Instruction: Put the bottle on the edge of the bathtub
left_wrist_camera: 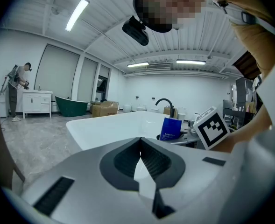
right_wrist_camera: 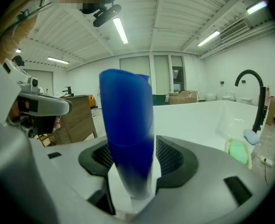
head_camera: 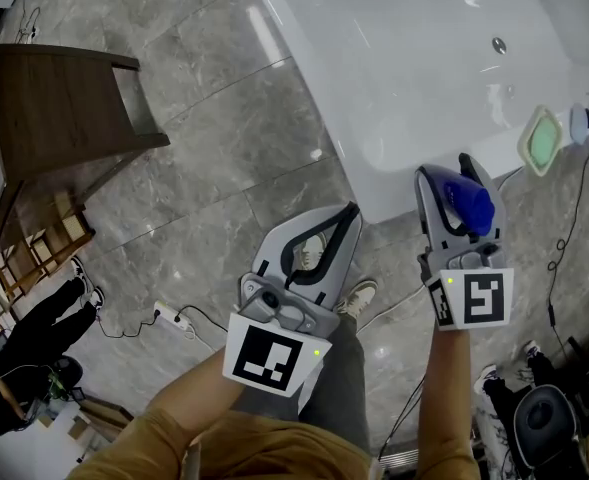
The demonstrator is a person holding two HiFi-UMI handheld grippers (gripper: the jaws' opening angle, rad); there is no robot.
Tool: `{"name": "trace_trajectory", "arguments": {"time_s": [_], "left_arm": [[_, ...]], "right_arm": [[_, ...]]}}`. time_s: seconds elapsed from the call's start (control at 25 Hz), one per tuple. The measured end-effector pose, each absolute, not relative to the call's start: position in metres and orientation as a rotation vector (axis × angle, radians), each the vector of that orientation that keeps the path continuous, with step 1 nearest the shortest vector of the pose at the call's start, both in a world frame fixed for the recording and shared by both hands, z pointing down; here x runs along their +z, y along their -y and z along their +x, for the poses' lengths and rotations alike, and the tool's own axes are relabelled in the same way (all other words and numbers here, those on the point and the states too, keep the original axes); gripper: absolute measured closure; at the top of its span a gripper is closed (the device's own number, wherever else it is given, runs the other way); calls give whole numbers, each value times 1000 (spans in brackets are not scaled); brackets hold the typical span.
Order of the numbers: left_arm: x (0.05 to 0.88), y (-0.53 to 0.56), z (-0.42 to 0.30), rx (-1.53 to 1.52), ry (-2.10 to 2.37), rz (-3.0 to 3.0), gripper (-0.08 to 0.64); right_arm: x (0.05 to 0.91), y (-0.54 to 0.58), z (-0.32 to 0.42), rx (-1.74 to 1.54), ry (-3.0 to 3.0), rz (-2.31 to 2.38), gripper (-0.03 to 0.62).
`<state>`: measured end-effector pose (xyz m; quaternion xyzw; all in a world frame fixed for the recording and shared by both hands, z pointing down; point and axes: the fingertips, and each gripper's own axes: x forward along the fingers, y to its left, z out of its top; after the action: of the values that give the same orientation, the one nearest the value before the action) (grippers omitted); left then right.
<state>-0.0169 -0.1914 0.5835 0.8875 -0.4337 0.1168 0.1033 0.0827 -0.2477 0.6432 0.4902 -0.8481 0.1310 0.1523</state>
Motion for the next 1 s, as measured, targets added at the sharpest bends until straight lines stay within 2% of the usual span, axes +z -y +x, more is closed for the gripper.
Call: {"name": "trace_trajectory", "arguments": {"time_s": [0.32, 1.0], "left_arm": [[584, 183, -14, 352, 1275, 2618, 555], [570, 160, -10, 350, 1310, 2614, 555]], "right_arm": [[641, 242, 82, 396, 2453, 1398, 318], [624, 223, 84, 353, 2470, 1376, 308]]}}
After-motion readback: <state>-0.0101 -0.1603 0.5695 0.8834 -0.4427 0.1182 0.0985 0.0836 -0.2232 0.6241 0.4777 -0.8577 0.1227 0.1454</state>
